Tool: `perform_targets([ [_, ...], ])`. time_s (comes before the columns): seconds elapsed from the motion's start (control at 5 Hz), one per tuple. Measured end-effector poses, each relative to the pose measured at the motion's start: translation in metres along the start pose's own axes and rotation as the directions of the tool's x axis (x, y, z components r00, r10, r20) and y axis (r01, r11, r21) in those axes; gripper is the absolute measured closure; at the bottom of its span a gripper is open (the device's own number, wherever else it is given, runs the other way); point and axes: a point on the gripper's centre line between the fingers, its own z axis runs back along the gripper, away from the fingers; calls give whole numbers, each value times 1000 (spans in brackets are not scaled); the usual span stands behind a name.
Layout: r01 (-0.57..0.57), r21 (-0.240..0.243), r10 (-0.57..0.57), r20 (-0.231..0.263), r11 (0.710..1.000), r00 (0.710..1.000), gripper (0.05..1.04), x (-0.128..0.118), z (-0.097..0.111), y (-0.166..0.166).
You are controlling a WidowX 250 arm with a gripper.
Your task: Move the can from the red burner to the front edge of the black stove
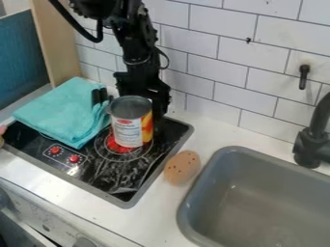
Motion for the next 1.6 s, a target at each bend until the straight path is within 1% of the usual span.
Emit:
perform_targets([
  [0.2, -1, -6, 1, -58, 1000, 998, 79, -27, 5, -3],
  [0.4, 7, -2, -7, -93, 1000, 996, 79, -49, 10, -5],
  [0.6, -6, -1, 6, -114, 1000, 993, 79, -68, 16, 0],
  [0.8, -28, -2, 27, -104, 1000, 994, 79, -75, 27, 11],
  [1.0, -23, -12, 22, -92, 1000, 995, 79, -77, 36, 10],
  [1.2, -30, -35, 27, -77, 999, 997, 79, -70, 44, 9],
  [1.4, 3, -65, -4, -22, 998, 1000, 79, -60, 61, -6],
  [1.6, 161, -68, -163, -26, 985, 986, 80, -64, 84, -32],
])
